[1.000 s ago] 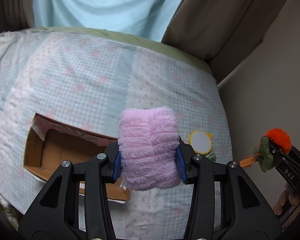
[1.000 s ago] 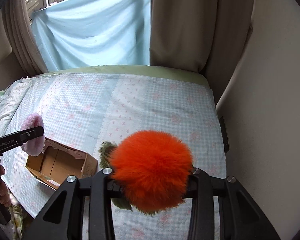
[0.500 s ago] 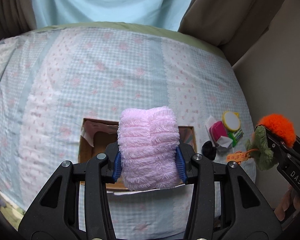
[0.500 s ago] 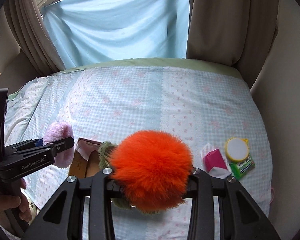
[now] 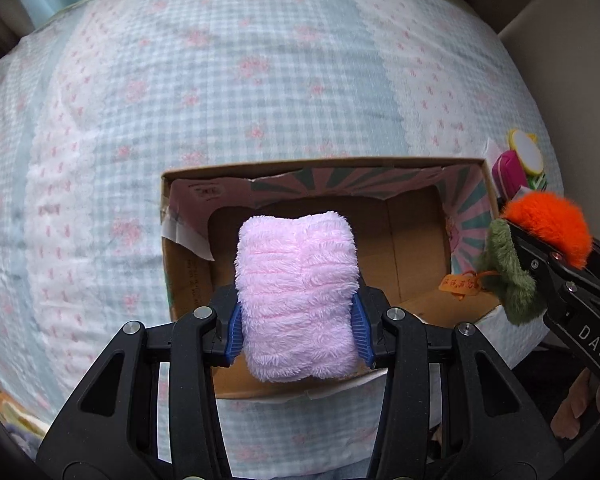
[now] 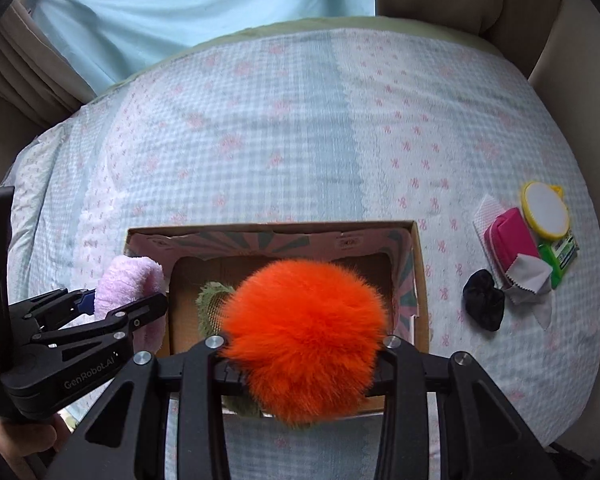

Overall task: Organize soft objects
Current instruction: 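Carry both items over the cardboard box and open both grippers to drop them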

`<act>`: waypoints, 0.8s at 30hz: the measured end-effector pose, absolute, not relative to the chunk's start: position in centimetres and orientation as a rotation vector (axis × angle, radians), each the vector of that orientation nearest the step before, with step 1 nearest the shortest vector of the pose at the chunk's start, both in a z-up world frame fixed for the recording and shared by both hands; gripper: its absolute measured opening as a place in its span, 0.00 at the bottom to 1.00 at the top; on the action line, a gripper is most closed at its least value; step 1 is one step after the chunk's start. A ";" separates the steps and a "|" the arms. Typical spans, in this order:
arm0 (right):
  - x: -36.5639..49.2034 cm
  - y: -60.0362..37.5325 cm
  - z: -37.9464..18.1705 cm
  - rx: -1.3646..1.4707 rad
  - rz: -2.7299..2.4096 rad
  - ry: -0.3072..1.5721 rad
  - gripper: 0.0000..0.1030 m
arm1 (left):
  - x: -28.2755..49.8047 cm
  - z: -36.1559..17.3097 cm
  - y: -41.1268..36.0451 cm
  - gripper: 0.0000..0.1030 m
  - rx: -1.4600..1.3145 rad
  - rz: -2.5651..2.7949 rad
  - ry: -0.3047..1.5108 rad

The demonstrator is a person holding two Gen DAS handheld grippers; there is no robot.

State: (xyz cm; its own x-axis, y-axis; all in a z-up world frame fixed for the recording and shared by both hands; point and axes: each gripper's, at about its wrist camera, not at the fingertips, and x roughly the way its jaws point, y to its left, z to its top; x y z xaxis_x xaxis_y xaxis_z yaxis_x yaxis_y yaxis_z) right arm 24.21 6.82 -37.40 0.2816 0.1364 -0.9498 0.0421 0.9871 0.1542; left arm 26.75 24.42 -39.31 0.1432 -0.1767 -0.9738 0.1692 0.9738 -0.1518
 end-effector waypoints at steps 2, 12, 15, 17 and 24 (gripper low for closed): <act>24.8 6.8 -39.7 0.155 0.055 1.329 0.34 | 27.1 -41.4 24.0 0.39 0.026 -0.251 1.437; 26.6 5.9 -44.7 0.186 0.050 1.443 0.34 | 29.0 -46.4 22.8 0.44 0.087 -0.276 1.522; 26.9 6.3 -45.5 0.167 0.049 1.451 0.43 | 28.9 -46.4 22.5 0.99 0.120 -0.288 1.506; 26.9 6.3 -46.2 0.183 0.052 1.475 0.89 | 28.5 -46.6 22.4 1.00 0.125 -0.314 1.510; 25.7 5.7 -46.4 0.259 0.044 1.459 1.00 | 27.0 -47.0 22.7 1.00 0.135 -0.328 1.510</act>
